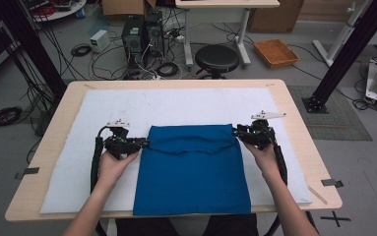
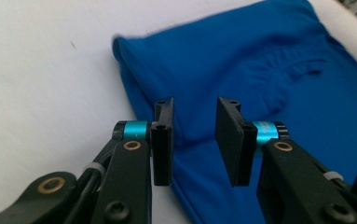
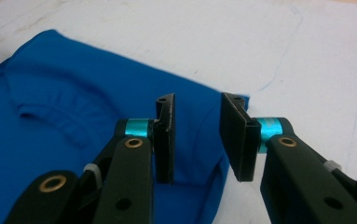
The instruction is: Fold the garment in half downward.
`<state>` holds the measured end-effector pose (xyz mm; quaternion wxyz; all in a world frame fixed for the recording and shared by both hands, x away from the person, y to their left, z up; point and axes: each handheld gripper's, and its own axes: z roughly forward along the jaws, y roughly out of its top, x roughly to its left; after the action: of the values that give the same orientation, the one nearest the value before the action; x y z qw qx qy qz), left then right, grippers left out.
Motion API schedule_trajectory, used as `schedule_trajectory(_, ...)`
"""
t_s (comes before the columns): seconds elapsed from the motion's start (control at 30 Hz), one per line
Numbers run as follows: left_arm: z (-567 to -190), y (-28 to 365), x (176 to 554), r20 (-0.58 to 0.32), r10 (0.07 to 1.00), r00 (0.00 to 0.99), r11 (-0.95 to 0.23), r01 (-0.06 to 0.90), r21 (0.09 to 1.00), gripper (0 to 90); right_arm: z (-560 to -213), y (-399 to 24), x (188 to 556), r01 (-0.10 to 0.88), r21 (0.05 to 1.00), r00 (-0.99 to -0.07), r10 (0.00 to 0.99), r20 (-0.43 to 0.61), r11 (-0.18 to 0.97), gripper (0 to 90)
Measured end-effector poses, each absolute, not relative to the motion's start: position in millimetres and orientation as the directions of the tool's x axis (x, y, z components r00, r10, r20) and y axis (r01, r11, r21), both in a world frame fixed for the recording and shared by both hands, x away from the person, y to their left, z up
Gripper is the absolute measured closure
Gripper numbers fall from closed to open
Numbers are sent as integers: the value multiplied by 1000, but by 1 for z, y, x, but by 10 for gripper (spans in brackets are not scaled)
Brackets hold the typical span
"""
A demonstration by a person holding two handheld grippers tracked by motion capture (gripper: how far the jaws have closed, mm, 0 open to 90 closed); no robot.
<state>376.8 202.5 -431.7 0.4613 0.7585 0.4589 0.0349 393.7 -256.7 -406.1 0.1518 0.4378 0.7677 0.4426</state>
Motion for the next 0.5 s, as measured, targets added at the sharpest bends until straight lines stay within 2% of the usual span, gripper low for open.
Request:
schedule_trajectory(0.17, -438, 200, 380, -431, 730, 530, -104, 710, 696, 684, -410, -259, 379, 523, 826, -570, 807, 157, 209, 657)
schedule_trajectory(0.5, -445, 196, 387, -419, 758, 500, -96, 721, 686, 693, -419, -265, 377, 538, 823, -559, 808, 186, 183, 656)
